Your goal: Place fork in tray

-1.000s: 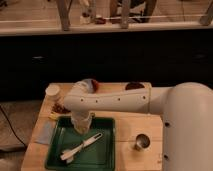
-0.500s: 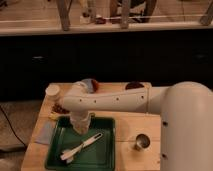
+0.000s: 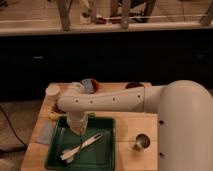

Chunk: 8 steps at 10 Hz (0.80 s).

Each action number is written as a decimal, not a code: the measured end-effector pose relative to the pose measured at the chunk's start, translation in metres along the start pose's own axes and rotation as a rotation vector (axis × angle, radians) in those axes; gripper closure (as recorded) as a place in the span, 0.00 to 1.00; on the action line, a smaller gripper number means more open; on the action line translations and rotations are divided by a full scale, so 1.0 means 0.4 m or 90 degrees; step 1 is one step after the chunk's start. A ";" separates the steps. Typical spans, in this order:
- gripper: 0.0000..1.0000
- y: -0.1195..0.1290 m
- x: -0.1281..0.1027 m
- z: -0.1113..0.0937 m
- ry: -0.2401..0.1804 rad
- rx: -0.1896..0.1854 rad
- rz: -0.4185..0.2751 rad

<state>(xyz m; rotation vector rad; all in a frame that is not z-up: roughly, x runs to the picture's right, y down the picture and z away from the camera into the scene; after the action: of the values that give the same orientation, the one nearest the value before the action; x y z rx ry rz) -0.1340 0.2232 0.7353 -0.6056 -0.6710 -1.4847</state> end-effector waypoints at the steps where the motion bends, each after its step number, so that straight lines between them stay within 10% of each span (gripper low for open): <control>1: 0.20 -0.007 -0.001 -0.001 0.000 0.001 -0.005; 8: 0.20 -0.043 -0.003 -0.010 0.003 0.005 -0.030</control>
<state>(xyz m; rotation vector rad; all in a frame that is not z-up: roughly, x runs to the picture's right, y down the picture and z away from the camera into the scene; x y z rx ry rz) -0.1511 0.2207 0.7310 -0.5835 -0.6911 -1.5269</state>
